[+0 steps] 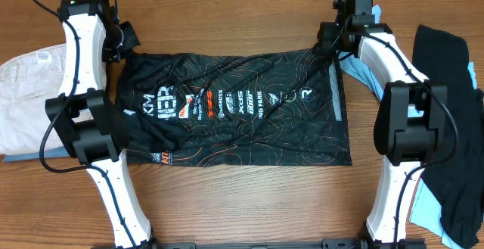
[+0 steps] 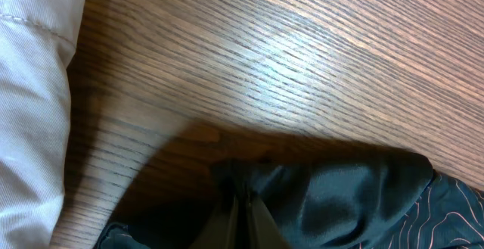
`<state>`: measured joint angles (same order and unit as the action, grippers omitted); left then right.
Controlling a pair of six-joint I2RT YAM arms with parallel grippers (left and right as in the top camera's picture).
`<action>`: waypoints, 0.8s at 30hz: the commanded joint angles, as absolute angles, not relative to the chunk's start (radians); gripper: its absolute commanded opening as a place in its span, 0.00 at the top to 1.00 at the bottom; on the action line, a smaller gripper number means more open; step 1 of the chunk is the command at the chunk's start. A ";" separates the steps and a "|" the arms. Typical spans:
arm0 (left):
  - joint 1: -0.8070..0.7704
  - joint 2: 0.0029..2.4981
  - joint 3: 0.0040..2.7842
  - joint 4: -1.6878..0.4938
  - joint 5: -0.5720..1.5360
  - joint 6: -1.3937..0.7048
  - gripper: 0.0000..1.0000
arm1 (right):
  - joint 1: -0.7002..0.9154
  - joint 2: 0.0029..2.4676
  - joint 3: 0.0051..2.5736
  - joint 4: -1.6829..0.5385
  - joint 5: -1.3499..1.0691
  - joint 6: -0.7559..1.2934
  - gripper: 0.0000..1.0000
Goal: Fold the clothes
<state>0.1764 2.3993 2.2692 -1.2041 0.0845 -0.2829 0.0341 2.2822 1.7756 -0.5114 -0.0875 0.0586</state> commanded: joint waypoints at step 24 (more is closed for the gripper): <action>0.176 2.354 2.303 -1.197 0.071 -0.292 0.96 | 0.016 2.365 1.868 -0.634 -0.037 0.056 0.96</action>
<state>0.1764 2.3993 2.2692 -1.1999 0.0845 -0.2829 0.0315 2.3486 1.8042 -0.6109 -0.0441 0.0521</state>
